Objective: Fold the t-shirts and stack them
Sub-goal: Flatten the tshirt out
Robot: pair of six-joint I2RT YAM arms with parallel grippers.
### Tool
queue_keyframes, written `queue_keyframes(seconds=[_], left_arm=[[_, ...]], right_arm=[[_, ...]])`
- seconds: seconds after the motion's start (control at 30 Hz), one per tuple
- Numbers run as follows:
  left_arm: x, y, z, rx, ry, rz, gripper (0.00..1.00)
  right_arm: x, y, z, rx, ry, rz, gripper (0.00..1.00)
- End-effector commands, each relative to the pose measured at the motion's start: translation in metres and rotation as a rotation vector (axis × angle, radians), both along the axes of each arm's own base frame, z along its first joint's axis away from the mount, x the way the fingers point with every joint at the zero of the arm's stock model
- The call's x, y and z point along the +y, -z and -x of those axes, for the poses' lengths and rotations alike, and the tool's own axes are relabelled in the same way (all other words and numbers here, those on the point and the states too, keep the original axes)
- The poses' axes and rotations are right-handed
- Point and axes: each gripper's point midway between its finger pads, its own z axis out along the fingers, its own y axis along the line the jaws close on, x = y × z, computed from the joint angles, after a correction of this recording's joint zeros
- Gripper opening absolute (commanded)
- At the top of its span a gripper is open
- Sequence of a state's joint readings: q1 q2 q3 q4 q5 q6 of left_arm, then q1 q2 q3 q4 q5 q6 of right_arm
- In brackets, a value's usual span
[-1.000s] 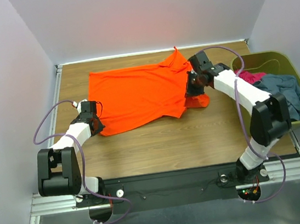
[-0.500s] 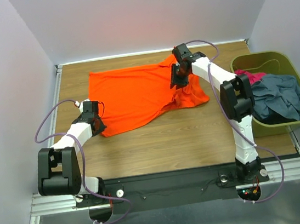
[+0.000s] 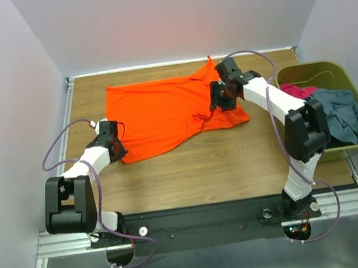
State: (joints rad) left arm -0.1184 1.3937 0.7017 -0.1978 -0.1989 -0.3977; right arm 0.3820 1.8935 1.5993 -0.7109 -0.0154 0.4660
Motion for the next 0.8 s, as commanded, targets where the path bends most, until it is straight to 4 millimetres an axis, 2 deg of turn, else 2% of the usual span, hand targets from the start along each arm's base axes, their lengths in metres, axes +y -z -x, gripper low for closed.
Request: queue_keyframes(seconds=[0.0, 0.03, 0.13, 0.27, 0.33, 0.43, 0.77], left_arm=[[-0.004, -0.011, -0.012, -0.041, 0.017, 0.003, 0.05], [-0.004, -0.012, -0.013, -0.044, 0.018, 0.005, 0.05], [-0.004, -0.011, -0.013, -0.042, 0.016, 0.004, 0.05], [-0.004, -0.011, -0.012, -0.041, 0.014, 0.002, 0.05], [-0.004, -0.011, -0.012, -0.043, 0.015, 0.001, 0.05], [-0.004, -0.010, -0.012, -0.038, 0.014, -0.001, 0.05], [-0.003, -0.010, -0.011, -0.034, 0.016, -0.009, 0.05]], right_arm=[[0.002, -0.008, 0.007, -0.088, -0.062, -0.019, 0.58], [0.000, -0.001, 0.013, -0.077, -0.078, -0.016, 0.58], [0.008, 0.001, 0.013, -0.083, -0.114, -0.048, 0.57], [0.023, -0.004, 0.001, -0.126, -0.152, -0.100, 0.56], [0.031, -0.002, -0.009, -0.172, -0.215, -0.080, 0.55], [0.036, 0.001, -0.014, -0.216, -0.322, -0.025, 0.54], [0.053, 0.016, -0.015, -0.266, -0.592, 0.014, 0.53]])
